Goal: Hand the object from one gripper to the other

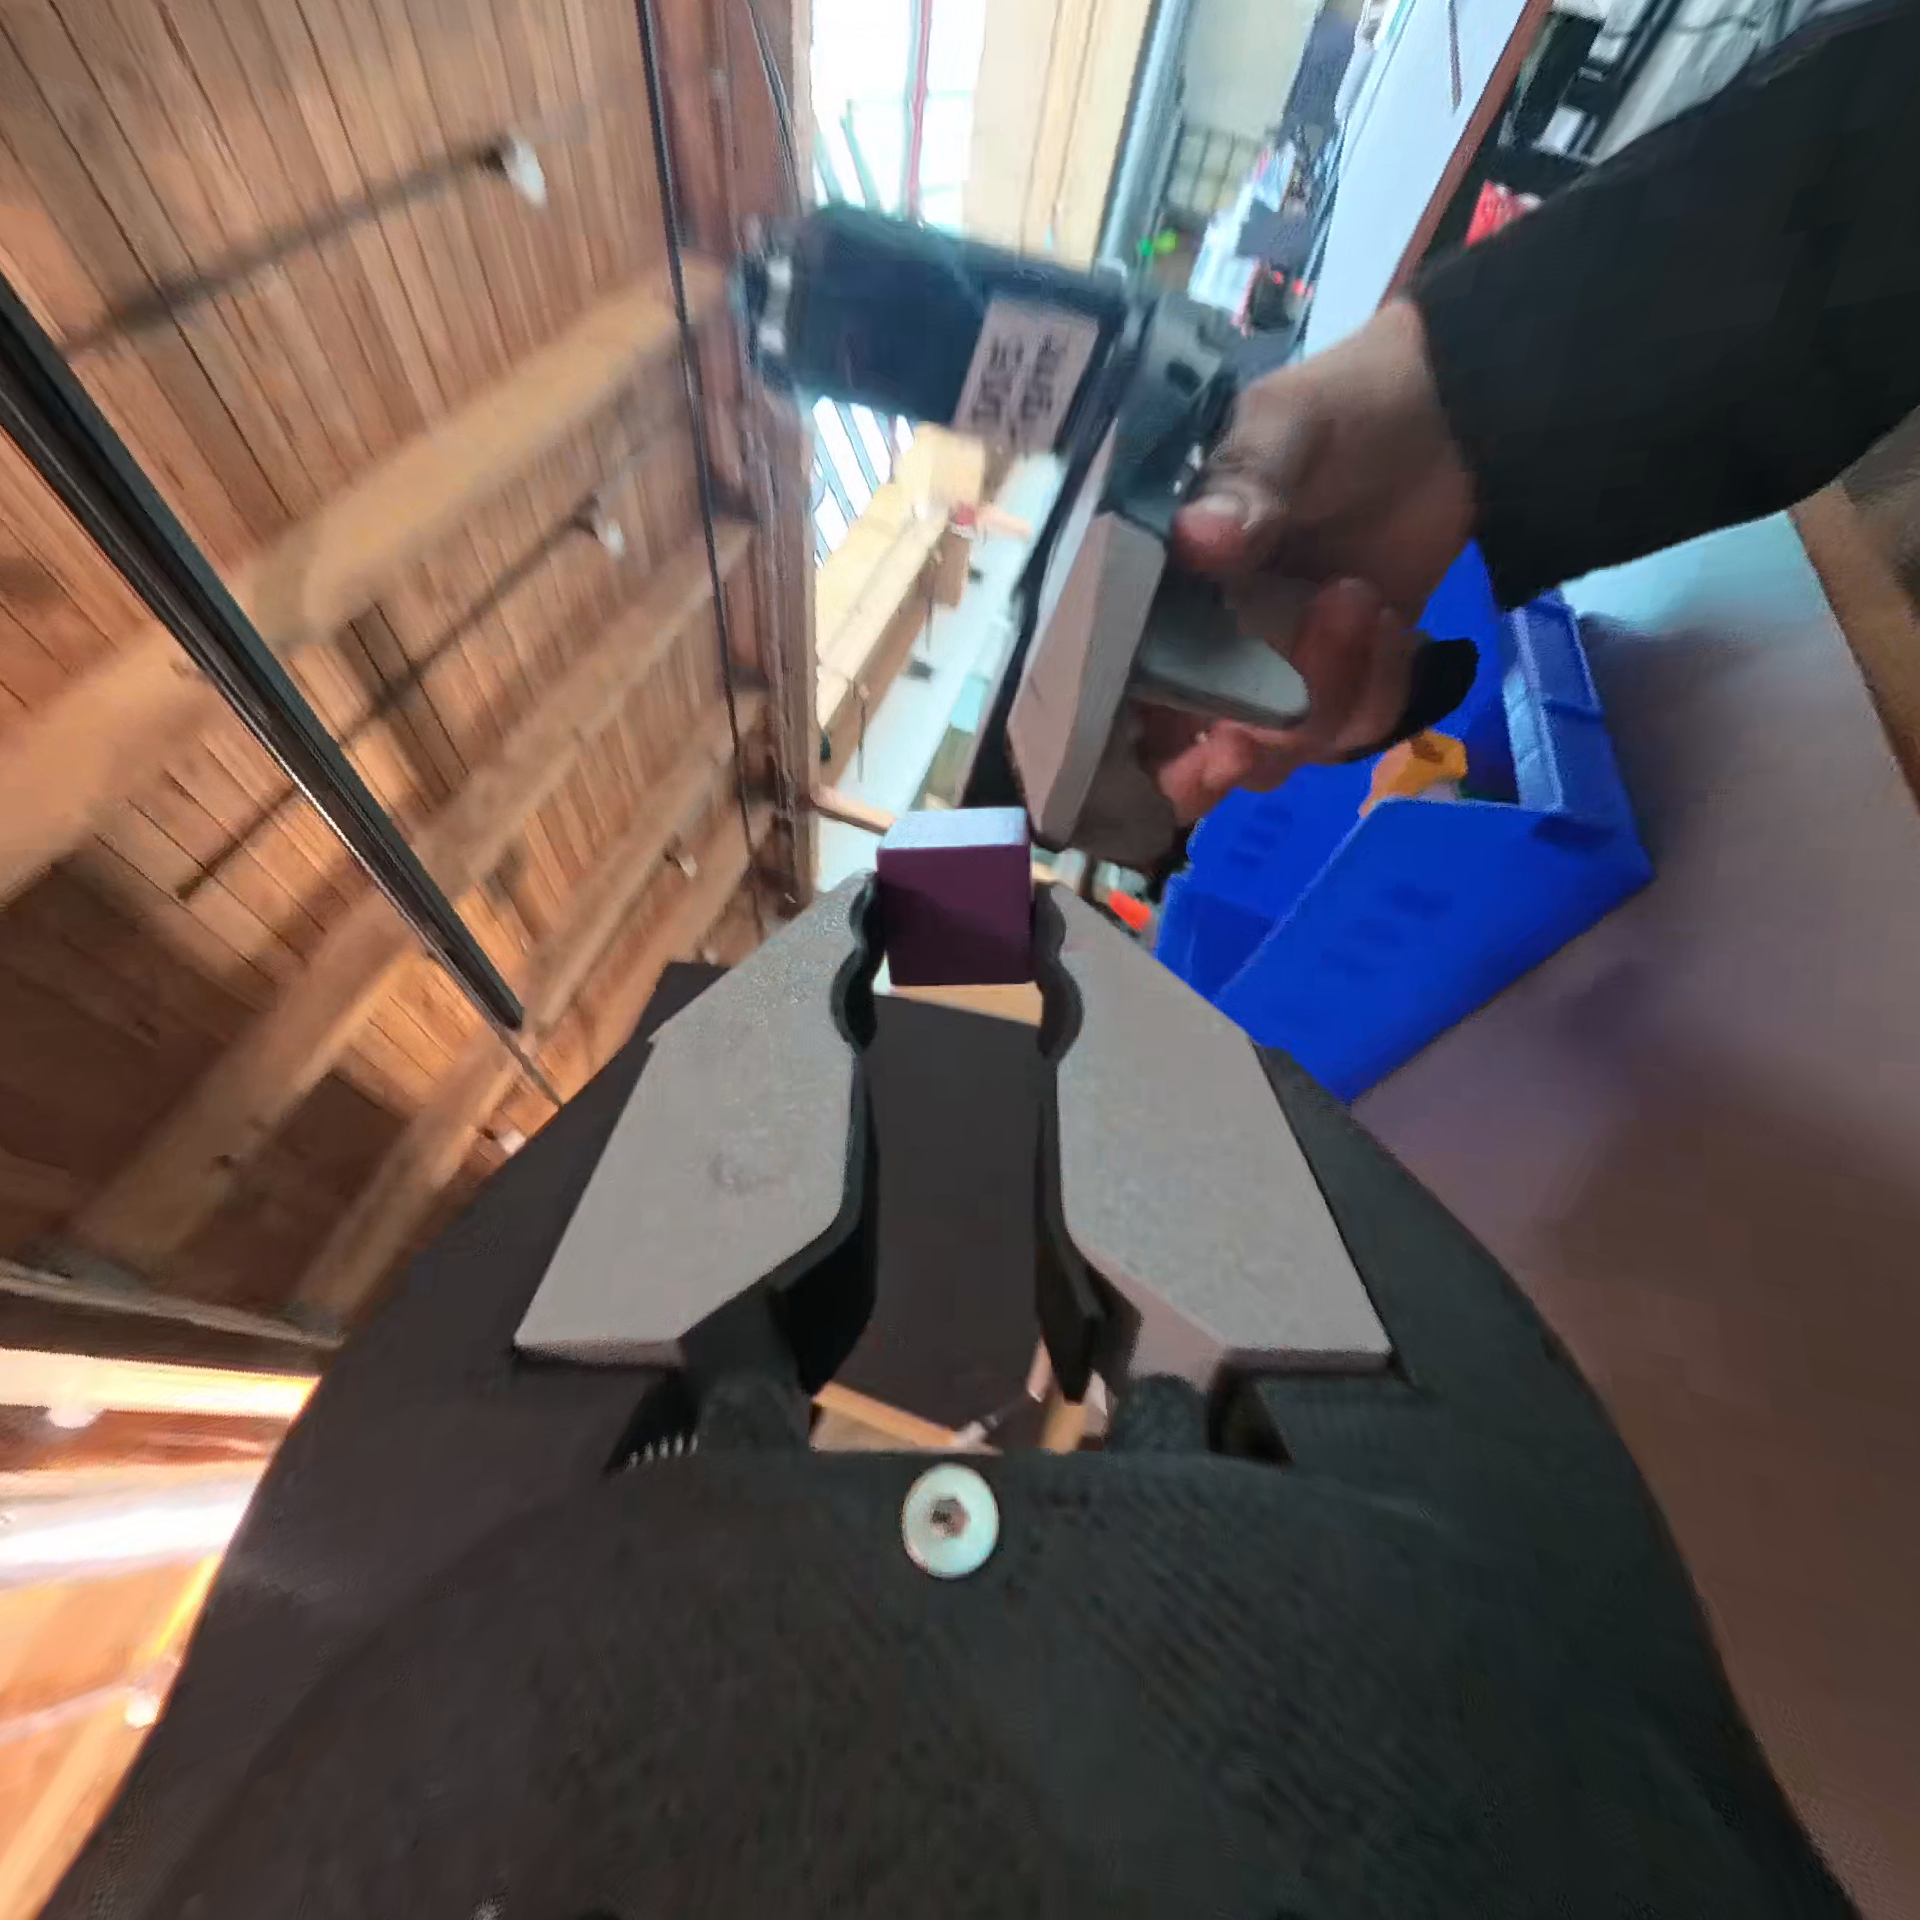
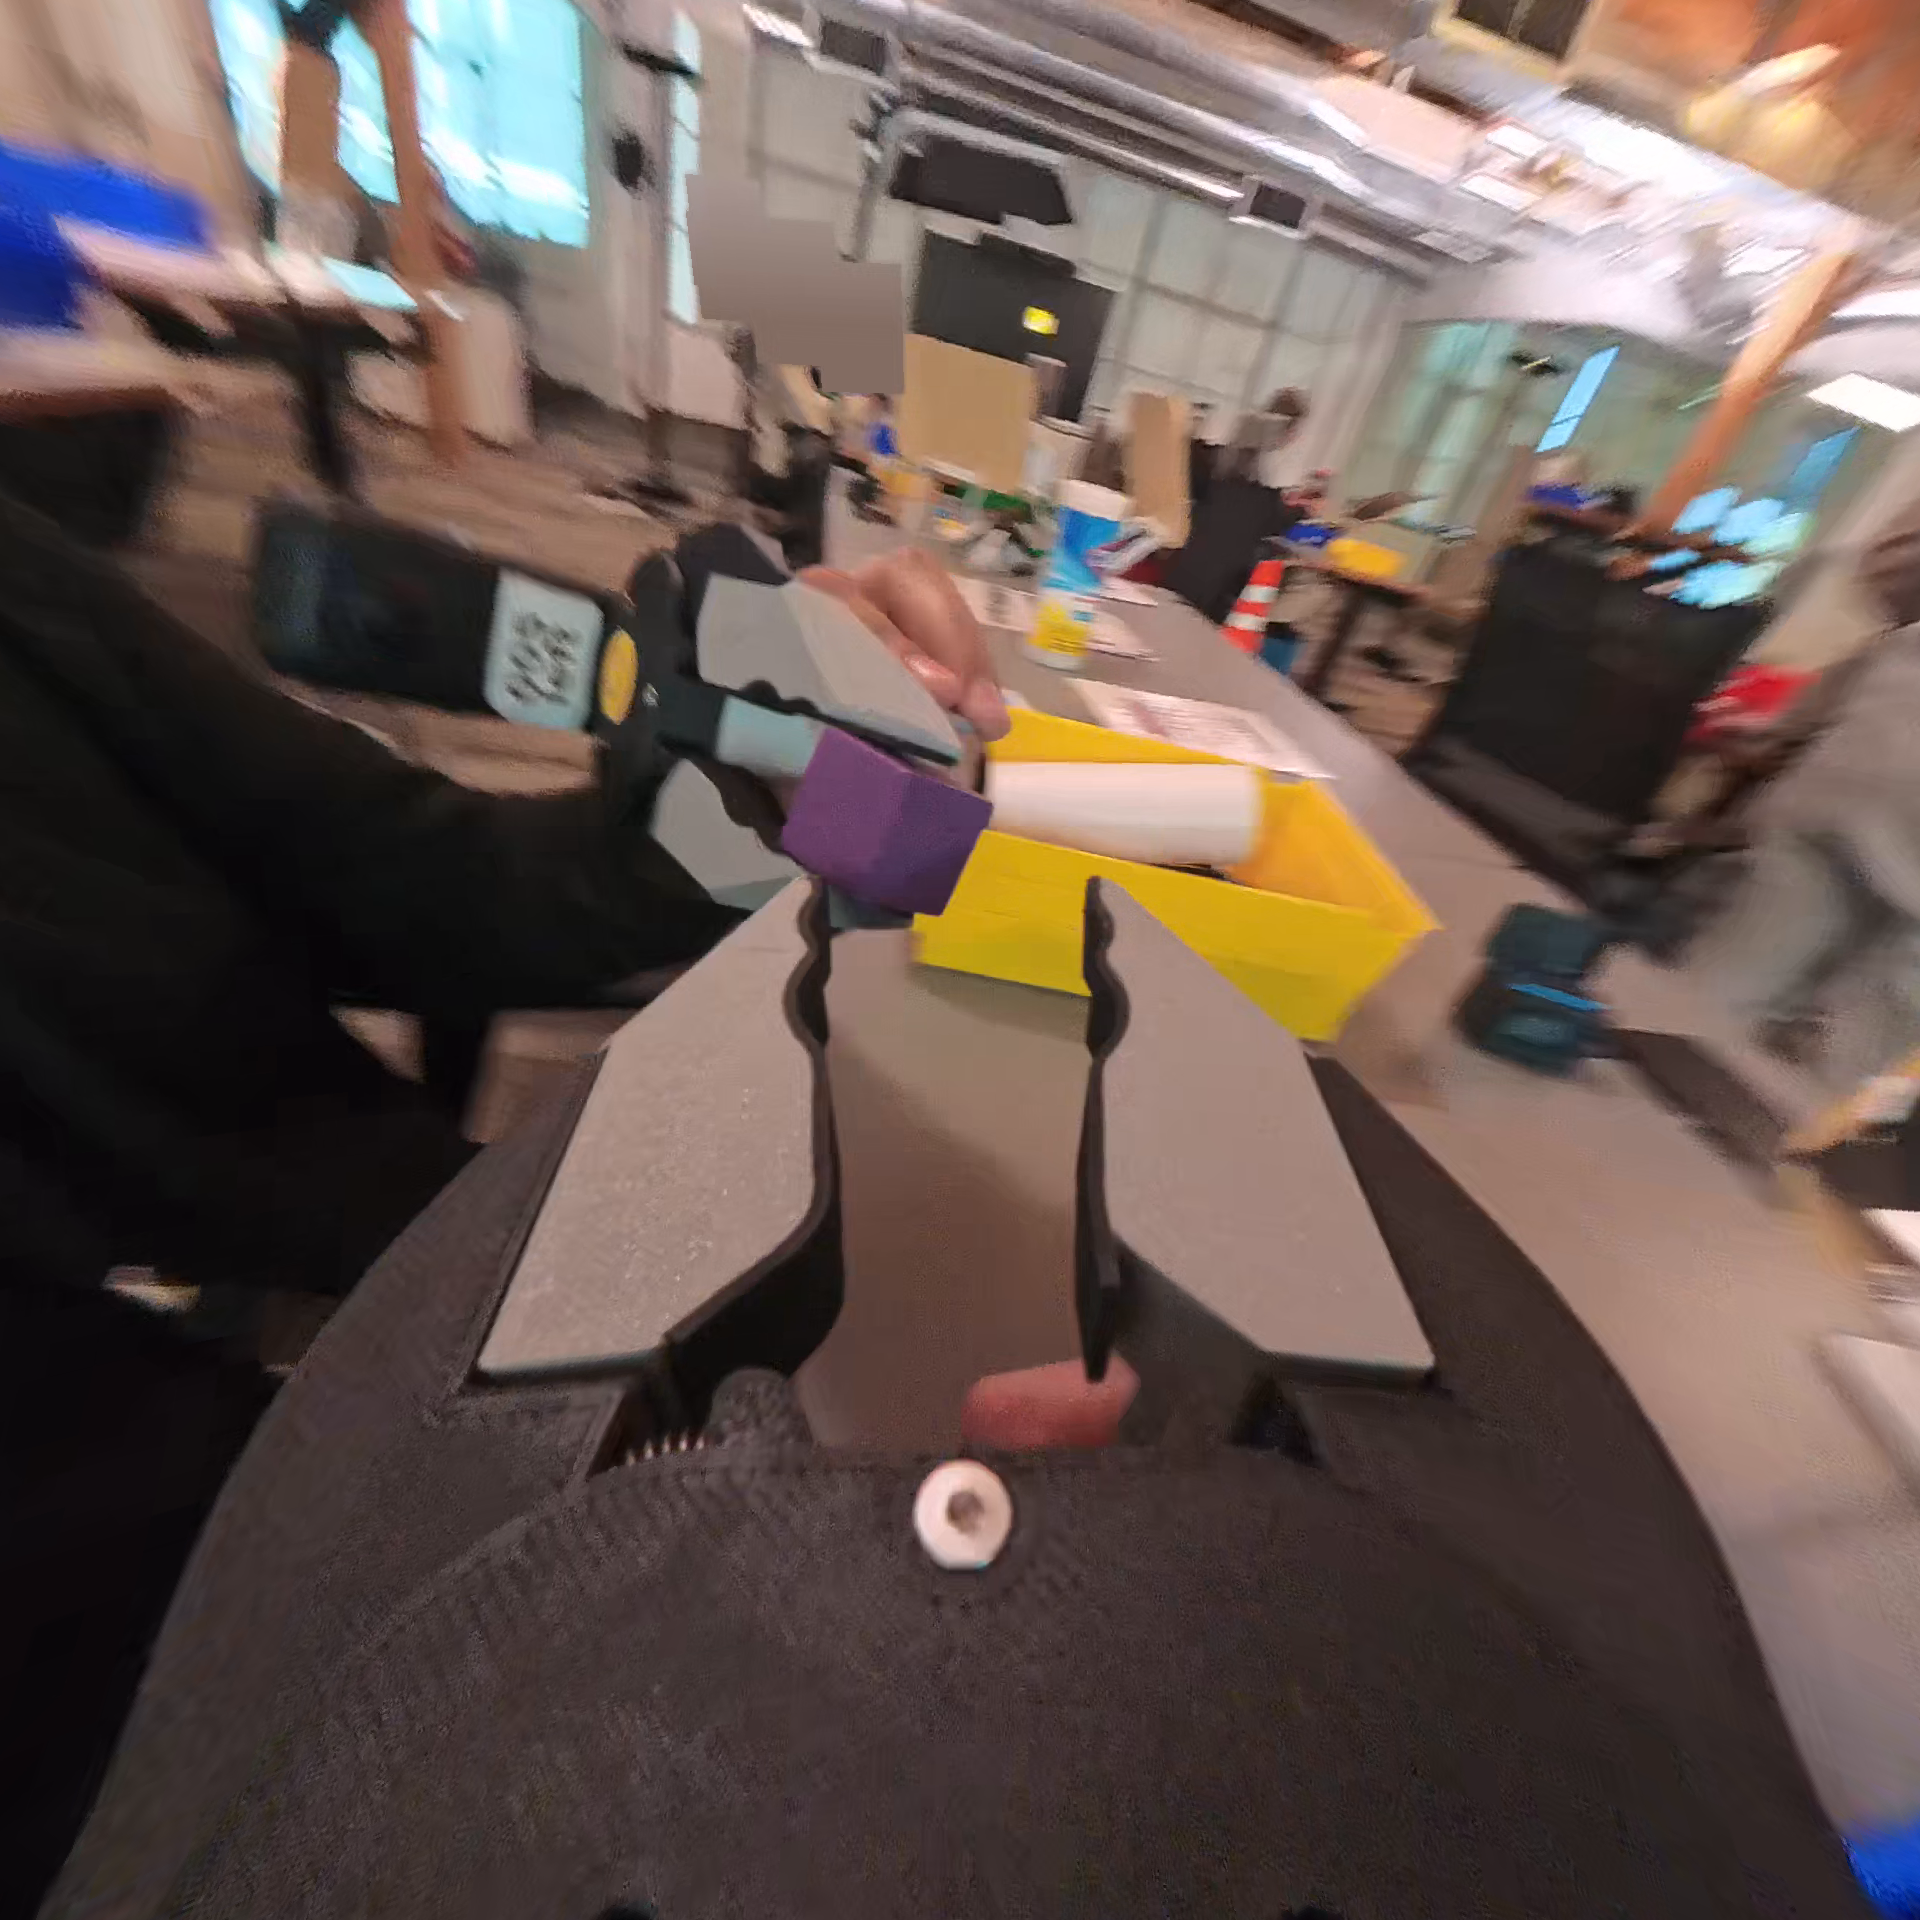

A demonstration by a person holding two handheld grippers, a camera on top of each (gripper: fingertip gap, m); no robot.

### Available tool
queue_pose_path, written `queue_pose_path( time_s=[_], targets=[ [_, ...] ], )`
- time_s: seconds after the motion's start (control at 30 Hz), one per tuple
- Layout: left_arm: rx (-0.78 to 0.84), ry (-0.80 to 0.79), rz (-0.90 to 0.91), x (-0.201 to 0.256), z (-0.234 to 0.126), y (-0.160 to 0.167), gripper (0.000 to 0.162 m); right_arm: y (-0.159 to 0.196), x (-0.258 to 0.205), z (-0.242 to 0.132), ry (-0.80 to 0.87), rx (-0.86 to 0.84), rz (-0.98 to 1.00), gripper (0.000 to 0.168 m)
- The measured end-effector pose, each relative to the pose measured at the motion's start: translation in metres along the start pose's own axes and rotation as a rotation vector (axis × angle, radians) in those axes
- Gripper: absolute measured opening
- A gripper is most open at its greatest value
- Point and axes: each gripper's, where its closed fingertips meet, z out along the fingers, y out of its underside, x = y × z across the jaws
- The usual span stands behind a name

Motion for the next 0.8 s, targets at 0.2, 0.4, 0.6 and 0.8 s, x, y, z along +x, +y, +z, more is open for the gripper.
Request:
queue_pose_path(
  time_s=[0.2,0.4,0.6,0.8],
  targets=[
    [0.126,-0.070,0.068,-0.010,-0.010,-0.023,0.026,-0.016,-0.031,0.003,-0.324,0.122,0.300,0.038],
    [0.094,-0.067,0.079,-0.007,-0.007,-0.019,0.026,-0.029,-0.032,0.005,-0.437,0.221,0.481,0.026],
    [0.038,-0.054,0.080,-0.003,-0.001,-0.008,0.026,-0.018,-0.030,0.013,-0.396,0.154,0.436,0.027],
    [-0.282,-0.073,-0.083,-0.014,0.008,0.044,0.023,-0.028,0.017,-0.001,-0.140,0.205,0.395,0.025]
  ],
)
